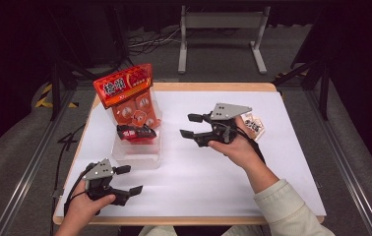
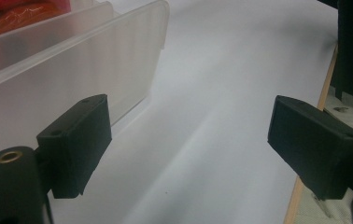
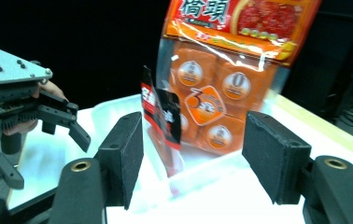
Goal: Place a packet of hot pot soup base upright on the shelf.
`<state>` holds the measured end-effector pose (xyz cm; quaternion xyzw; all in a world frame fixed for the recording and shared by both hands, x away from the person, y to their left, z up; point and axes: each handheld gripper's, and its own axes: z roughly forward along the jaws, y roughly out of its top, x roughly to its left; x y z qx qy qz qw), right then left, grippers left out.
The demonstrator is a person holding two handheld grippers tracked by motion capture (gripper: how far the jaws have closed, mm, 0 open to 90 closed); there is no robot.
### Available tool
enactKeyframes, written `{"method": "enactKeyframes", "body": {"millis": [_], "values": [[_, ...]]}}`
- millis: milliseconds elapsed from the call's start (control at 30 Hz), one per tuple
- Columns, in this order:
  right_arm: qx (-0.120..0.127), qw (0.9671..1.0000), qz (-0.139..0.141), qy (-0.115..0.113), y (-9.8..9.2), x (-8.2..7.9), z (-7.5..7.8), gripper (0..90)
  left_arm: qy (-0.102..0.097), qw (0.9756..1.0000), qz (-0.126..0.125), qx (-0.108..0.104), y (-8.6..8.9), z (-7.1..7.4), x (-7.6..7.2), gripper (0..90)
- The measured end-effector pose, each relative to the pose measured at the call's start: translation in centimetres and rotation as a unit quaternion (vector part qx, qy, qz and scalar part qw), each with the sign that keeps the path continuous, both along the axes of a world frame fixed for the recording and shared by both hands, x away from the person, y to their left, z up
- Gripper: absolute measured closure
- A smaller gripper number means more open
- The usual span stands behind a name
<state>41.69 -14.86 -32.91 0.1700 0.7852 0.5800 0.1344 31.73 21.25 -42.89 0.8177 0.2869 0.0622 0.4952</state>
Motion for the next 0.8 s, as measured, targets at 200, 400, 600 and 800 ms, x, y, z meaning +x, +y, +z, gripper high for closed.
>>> {"method": "enactKeyframes", "body": {"millis": [200,400,600,800], "values": [[0.016,0.9993,-0.033,0.005,-3.2,-1.0,-0.5,39.0,-0.003,0.9999,0.010,0.000,0.1,0.0,0.0,14.1],[0.015,0.9981,-0.057,0.020,-5.9,-1.1,-0.7,35.8,-0.002,0.9999,0.013,0.002,0.1,-0.1,0.0,14.1],[0.014,0.9962,-0.086,0.012,-7.7,-0.9,-0.3,35.8,-0.002,0.9999,0.013,0.003,0.1,-0.2,0.0,14.1],[0.005,0.9950,-0.100,0.006,-8.6,-0.2,-0.4,35.0,-0.004,0.9999,0.012,0.007,0.2,-0.2,0.0,14.1]]}}
